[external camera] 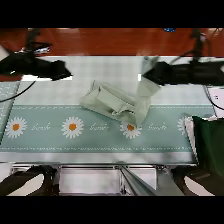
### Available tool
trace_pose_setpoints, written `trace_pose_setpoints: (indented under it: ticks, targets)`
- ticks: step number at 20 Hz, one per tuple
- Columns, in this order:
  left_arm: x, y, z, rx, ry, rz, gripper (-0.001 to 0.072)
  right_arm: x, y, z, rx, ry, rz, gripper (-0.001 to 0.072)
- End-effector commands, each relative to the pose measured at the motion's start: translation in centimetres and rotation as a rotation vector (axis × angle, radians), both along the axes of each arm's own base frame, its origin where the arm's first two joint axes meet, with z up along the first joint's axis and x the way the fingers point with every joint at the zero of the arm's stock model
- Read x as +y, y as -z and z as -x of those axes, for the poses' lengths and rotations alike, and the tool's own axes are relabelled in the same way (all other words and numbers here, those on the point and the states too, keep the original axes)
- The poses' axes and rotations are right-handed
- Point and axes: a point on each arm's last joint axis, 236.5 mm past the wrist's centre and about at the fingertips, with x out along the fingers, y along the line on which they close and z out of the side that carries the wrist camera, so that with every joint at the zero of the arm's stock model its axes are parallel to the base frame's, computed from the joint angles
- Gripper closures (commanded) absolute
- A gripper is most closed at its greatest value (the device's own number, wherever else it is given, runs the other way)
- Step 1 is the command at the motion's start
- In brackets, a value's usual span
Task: Fold the shirts.
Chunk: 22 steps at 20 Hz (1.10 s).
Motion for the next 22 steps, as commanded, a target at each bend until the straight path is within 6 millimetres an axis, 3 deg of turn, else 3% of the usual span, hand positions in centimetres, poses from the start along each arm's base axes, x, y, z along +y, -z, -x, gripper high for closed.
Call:
trace_pose_setpoints:
  ticks: [1,4,6,11,12,13,15,18,20,22]
  targets:
    - [6.6,-0.2,5.0,-0.076,-0.188,-0.026,0.0688,10.1,3.0,-2.8,0.052,-0.139,-0.041,0.0687]
    - [6.8,1.8,8.6,-0.063,-0.216,-0.020,0.0689,15.3,7.1,-4.3,0.123,-0.186,-0.050,0.0688]
    - [6.5,3.6,10.0,-0.024,-0.216,-0.010,0.0689,17.5,10.1,-5.0,0.184,-0.206,-0.051,0.0688]
    - [6.0,5.9,10.9,0.044,-0.211,0.010,0.0688,21.0,14.8,-5.1,0.282,-0.237,-0.076,0.0686]
    - [6.0,6.0,10.9,0.043,-0.213,0.011,0.0689,21.6,15.4,-5.0,0.306,-0.231,-0.099,0.0584]
    - [6.0,6.0,10.8,0.042,-0.216,0.011,0.0689,22.1,15.7,-4.9,0.312,-0.244,-0.122,0.0296]
    - [6.2,5.8,10.4,0.028,-0.228,0.012,0.0689,22.5,15.6,-4.7,0.280,-0.286,-0.137,0.0295]
    - [6.9,5.6,9.2,-0.003,-0.261,0.009,0.0689,19.0,12.2,-6.7,0.270,-0.248,-0.170,0.0299]
    - [7.1,4.8,8.5,-0.029,-0.270,0.009,0.0688,14.1,8.0,-7.5,0.243,-0.246,-0.174,0.0299]
    - [7.2,3.3,7.9,-0.064,-0.271,0.008,0.0689,7.2,3.5,-7.8,0.177,-0.205,-0.097,0.0299]
